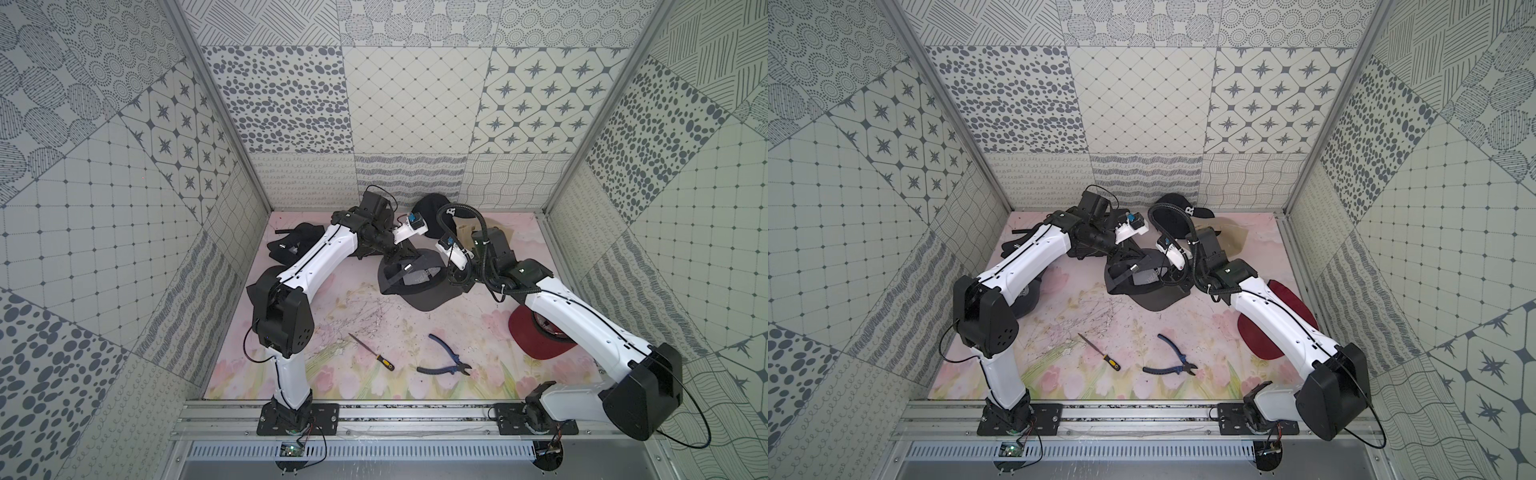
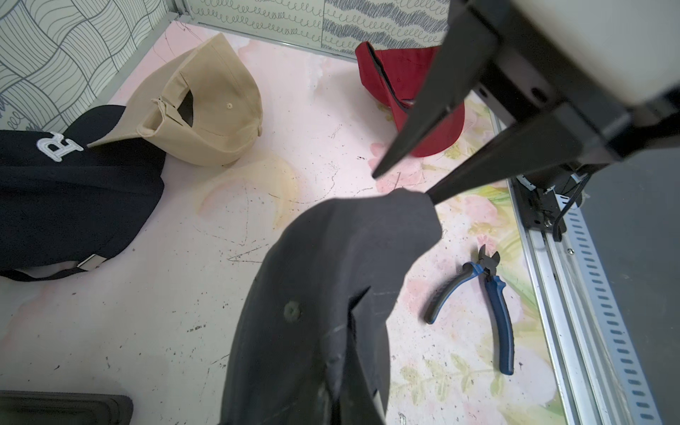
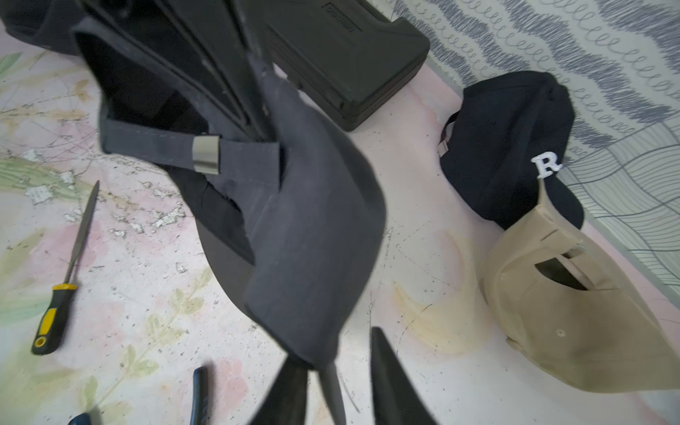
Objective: Open the adjustable buckle of the baseball cap
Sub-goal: Pick up the baseball cap from the center of the board.
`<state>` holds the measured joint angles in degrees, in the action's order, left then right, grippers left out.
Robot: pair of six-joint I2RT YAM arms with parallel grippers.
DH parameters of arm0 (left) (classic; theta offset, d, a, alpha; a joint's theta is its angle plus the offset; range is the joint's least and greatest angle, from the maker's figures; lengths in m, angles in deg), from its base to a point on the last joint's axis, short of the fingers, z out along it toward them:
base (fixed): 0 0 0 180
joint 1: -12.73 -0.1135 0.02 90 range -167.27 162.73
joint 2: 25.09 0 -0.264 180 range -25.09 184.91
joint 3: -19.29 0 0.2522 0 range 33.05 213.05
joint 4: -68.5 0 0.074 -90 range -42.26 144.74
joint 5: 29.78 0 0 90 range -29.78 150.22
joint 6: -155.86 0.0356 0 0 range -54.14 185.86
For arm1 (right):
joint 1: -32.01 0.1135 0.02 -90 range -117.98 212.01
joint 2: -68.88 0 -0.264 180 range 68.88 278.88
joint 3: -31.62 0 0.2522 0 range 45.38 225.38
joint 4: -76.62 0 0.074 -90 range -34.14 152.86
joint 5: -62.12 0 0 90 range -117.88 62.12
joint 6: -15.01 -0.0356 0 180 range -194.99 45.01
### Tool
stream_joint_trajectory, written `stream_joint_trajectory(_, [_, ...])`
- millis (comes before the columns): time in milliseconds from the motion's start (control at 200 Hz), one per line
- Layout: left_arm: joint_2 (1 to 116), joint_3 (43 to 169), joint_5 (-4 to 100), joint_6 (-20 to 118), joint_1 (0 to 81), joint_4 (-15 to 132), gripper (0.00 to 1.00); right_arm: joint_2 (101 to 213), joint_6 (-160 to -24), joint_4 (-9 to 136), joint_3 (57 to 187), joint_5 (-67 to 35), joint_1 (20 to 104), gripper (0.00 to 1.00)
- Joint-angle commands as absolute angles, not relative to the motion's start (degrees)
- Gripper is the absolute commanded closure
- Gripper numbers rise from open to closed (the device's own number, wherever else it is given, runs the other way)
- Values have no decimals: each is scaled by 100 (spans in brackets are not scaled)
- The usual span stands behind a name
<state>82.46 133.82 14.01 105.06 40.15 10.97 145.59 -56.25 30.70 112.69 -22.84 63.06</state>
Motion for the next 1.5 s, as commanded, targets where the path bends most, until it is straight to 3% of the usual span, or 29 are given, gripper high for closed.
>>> stream_joint_trajectory(0, [8252,13378,1716,9785,4036,1279,100,14421,-6156,3496,11363,-2786,6297,20])
stream_joint_trajectory(210, [8471,13393,2003,7314,3995,2342,100,13670,-7094,3997,10685,-2010,6110,16])
stream_joint_trajectory(400, [8284,12766,2399,5515,3991,3887,100,13415,-8274,4640,10114,-1131,5982,22])
stream_joint_trajectory(650, [8024,11981,2770,4115,4033,5309,100,13636,-10193,5727,9722,-863,5987,31])
stream_joint_trajectory(920, [7876,11660,2980,3756,4133,5847,100,14279,-11475,6333,9787,-929,6082,30])
stream_joint_trajectory(1041, [7852,11586,2999,3738,4178,5988,100,14611,-11769,6519,9833,-1068,6101,44])
stream_joint_trajectory(1101, [7851,11590,2983,3745,4197,5993,100,14801,-11844,6593,9905,-1049,6111,46])
stream_joint_trajectory(1496, [7809,11580,2925,3842,4235,5874,100,15350,-12195,7241,10089,-1127,6152,44])
